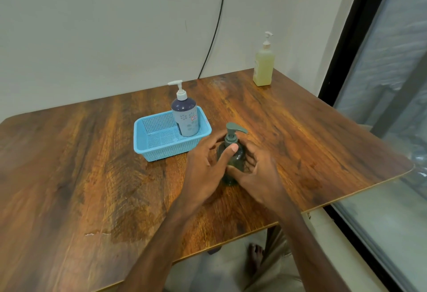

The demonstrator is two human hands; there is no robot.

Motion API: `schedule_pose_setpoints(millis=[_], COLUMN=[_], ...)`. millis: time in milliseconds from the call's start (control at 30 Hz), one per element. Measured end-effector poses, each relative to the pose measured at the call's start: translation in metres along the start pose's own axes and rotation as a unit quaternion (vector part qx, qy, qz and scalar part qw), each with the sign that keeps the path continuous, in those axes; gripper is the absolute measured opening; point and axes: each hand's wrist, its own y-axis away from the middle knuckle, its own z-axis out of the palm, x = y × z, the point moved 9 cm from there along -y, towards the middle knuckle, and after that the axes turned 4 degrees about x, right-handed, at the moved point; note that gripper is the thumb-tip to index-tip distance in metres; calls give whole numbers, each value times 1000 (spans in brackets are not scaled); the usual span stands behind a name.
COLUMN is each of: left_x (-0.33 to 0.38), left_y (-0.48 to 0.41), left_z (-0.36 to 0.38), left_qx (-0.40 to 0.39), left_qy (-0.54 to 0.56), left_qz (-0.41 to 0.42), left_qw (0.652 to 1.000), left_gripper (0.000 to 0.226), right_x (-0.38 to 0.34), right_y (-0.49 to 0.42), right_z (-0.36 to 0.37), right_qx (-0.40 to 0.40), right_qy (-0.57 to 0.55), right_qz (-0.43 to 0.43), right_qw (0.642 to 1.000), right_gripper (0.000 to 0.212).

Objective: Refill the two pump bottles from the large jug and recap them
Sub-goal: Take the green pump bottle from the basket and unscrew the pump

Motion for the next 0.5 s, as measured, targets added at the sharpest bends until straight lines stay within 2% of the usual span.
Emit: schedule_pose_setpoints(millis=[167, 367, 500], left_x=[16, 37, 22], left_y=[-12, -23, -20], left_z=[-13, -25, -16], left_qx=[28, 66, 7], left_qy=[-23, -33, -65], left_qz=[-12, 21, 5], left_qw=[999, 997, 998], left_gripper=[33, 31, 31], right_x=[1, 2, 1], right_y=[0, 0, 0], right_z=[1, 1, 1], right_qx=[5, 3, 3], right_qy=[-14, -16, -25], right_qz=[2, 3, -3], right_qw=[1000, 1000, 1000], right_gripper=[72, 71, 69])
